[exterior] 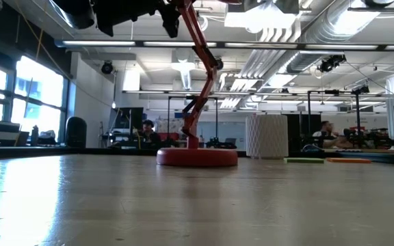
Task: Screw lightbulb
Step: Remove the white lightbulb from the red lamp
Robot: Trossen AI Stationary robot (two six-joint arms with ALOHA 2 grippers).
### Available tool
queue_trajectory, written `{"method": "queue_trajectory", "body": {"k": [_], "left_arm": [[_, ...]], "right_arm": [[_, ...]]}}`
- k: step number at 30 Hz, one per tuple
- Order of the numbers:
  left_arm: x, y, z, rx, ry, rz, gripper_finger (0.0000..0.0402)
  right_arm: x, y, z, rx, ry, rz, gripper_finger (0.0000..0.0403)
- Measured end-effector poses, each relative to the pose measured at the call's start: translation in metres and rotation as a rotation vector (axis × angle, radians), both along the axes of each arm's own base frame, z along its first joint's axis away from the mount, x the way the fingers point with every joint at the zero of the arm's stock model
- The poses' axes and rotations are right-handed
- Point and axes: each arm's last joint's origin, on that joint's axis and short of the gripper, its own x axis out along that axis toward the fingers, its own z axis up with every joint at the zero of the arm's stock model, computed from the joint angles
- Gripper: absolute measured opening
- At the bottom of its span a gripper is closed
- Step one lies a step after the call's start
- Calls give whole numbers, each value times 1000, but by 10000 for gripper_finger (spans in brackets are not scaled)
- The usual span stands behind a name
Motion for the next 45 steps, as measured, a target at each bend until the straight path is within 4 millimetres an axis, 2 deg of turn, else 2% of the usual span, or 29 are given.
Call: {"method": "queue_trajectory", "body": {"k": [4, 8, 13, 21, 26, 33, 38, 42, 45], "left_arm": [[0, 0, 0, -1, 0, 1, 251], [0, 0, 0, -1, 0, 0, 251], [0, 0, 0, 11, -3, -3, 251], [0, -1, 0, 30, -10, -9, 251], [0, 0, 0, 19, -6, -4, 251], [0, 0, 0, 17, -4, -3, 251], [0, 0, 0, 19, -4, -2, 251], [0, 0, -1, 20, 0, -1, 251], [0, 0, -1, 22, 0, -2, 251]], "right_arm": [[-1, 1, 0, 294, -65, -41, 303], [1, -7, 0, 596, -155, -110, 303], [6, -23, -3, 824, -212, -150, 303], [13, -38, -4, 859, -145, -39, 303], [15, -46, -7, 868, -125, -60, 303], [18, -60, -12, 1040, -109, -76, 303], [19, -66, -12, 1071, -114, -68, 303], [19, -69, -12, 1043, -113, -73, 303], [19, -69, -11, 900, -88, -64, 303]]}}
